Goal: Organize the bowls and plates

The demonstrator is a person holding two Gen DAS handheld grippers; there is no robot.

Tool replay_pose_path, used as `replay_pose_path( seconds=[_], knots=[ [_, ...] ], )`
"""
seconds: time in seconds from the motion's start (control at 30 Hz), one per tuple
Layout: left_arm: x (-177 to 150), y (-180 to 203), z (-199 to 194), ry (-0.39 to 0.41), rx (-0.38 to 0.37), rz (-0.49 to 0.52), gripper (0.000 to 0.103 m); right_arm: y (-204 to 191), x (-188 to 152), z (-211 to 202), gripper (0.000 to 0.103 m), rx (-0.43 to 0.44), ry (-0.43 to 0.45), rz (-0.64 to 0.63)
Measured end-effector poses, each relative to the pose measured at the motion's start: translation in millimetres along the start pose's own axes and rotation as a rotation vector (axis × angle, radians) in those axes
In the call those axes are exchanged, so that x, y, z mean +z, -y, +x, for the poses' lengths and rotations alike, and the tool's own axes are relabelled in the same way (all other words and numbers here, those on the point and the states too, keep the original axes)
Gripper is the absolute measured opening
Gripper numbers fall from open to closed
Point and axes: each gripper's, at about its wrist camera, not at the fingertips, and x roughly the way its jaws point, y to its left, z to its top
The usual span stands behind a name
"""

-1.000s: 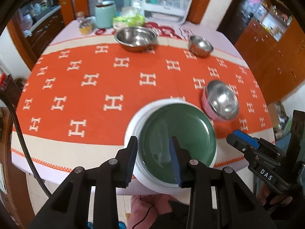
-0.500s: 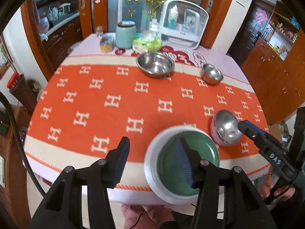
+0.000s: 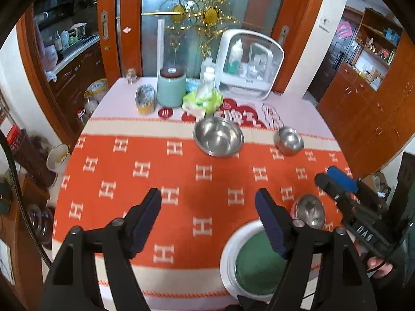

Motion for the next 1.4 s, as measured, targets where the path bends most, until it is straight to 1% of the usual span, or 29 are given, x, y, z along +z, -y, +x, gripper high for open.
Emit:
replay_pose_path(
  seconds=[0.13,0.23,0.4,0.5,0.67,0.77,0.87,1.03,1.13,1.3,1.4],
  knots=[
    [33.9,-13.3,5.7,0.023,0.011,0.041,0.081,-11.9,20.6,25.4,0.057,-0.032,-0.007,0.006],
    [57.8,-24.2,19.7,0.013,0.002,0.060,0.081,-14.2,33.8,46.4,0.057,-0.050,-0.022,0.037],
    [87.2,-35.2,46.7,-0.007,-0.018,0.092,0.081,-10.5,54.2,80.2,0.057,-0.075,-0.029,0.097],
    [102.9,-38.5,67.1,-0.006,-0.010,0.135,0.081,-4.5,59.1,98.5,0.057,-0.096,-0.041,0.142],
    [122.4,-38.8,108.7,-0.034,-0.014,0.211,0.081,9.9,61.0,128.2,0.057,-0.128,-0.059,0.235],
    [130.0,-38.8,132.1,-0.064,-0.017,0.239,0.081,16.2,60.4,143.8,0.057,-0.152,-0.077,0.270],
    [135.4,-39.5,161.2,-0.108,-0.051,0.255,0.081,22.3,59.7,159.6,0.057,-0.171,-0.096,0.303],
    [135.3,-38.7,203.5,-0.183,-0.088,0.283,0.081,32.5,51.9,185.2,0.057,-0.195,-0.134,0.358],
    [130.1,-36.0,232.8,-0.229,-0.101,0.311,0.081,38.1,44.7,199.9,0.057,-0.204,-0.162,0.389],
    [118.0,-34.7,276.4,-0.309,-0.132,0.318,0.081,44.9,29.7,224.4,0.057,-0.222,-0.220,0.429],
    [111.8,-33.9,294.5,-0.328,-0.119,0.332,0.081,48.9,19.3,235.7,0.057,-0.215,-0.234,0.458]
  ],
)
